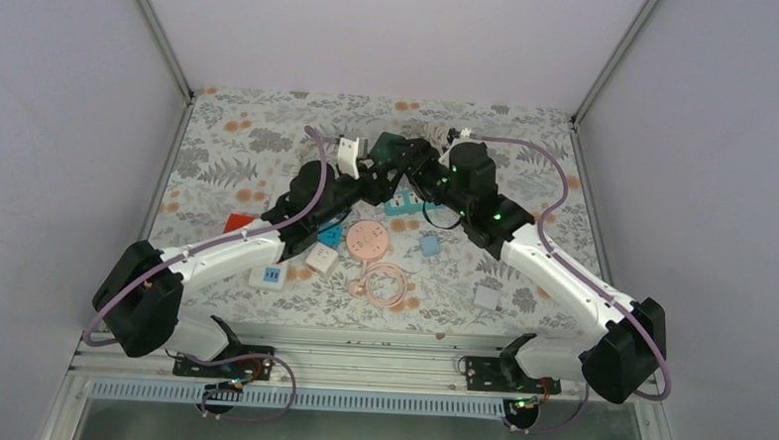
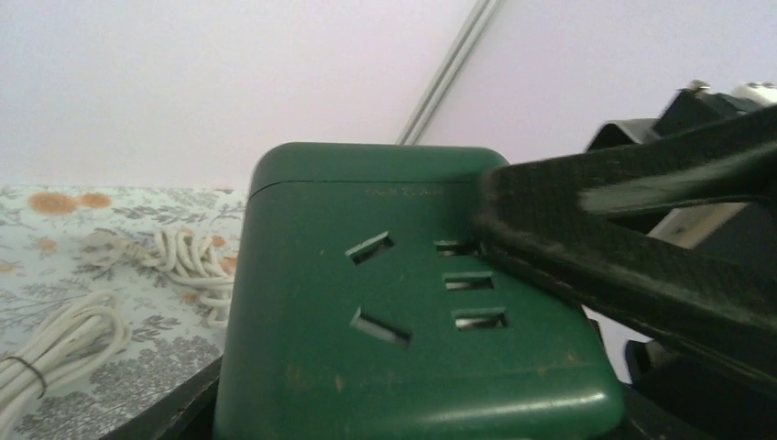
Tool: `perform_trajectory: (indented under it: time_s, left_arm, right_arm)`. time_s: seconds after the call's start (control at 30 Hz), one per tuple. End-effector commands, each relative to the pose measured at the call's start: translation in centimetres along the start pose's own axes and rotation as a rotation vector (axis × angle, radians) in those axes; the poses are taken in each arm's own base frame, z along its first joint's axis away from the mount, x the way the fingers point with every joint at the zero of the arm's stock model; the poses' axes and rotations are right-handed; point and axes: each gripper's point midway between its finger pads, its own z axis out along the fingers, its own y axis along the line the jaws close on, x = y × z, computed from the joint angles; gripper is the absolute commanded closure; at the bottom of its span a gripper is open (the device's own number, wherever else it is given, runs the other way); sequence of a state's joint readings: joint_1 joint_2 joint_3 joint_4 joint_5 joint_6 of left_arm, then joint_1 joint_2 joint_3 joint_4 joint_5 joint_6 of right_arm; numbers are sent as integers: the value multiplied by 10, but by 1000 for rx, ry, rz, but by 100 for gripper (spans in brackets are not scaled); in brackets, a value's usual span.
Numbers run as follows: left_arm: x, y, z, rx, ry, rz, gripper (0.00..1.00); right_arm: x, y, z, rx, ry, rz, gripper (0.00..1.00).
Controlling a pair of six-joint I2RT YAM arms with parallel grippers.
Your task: Insert the plug
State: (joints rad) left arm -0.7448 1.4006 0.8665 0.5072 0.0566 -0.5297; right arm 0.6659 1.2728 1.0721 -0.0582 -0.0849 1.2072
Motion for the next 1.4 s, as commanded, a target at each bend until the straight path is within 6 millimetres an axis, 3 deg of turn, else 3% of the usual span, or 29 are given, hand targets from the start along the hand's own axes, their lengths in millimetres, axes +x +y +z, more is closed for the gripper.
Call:
perform_trajectory:
  time_s: [0.0,0.07,0.1,0.17,0.3,0.47,0.57,0.7,0.83,1.03,1.37]
  left_arm:
    - [-29,0,-3,-27,-59,-14,45]
    - [-34,-6,-5,7,-23,-8,45]
    - [-37,-9,-8,32,0,-4,45]
    - [-40,-14,-15,89,54,-8,46]
    - [-48,-43,-42,318,193,-34,47]
    - [-72,-86,-79,574,329,-90,47]
    - [-82,-103,-91,654,377,-161,47]
    - [-91,-122,-105,775,419,-290,47]
    - [-97,-131,-115,836,440,-362,47]
    - [-100,-138,-123,843,449,-355,47]
    - [-104,-145,-133,848,447,-340,47]
  right_arm:
    - [-16,33,-18,-90,-51,-93,17]
    - [-18,39,-23,-109,-50,-209,1]
    - [-18,44,-27,-132,-38,-280,0]
    - [-21,55,-38,-184,-10,-425,0]
    - [-24,80,-74,-313,10,-698,0]
    - [8,112,-123,-538,86,-935,0]
    - [8,128,-146,-625,-10,-1016,0]
    - [10,148,-162,-778,-130,-1114,0]
    - [24,156,-156,-899,-103,-1318,0]
    - [34,156,-126,-987,-21,-1582,0]
    - [65,145,-118,-1276,165,-1688,3]
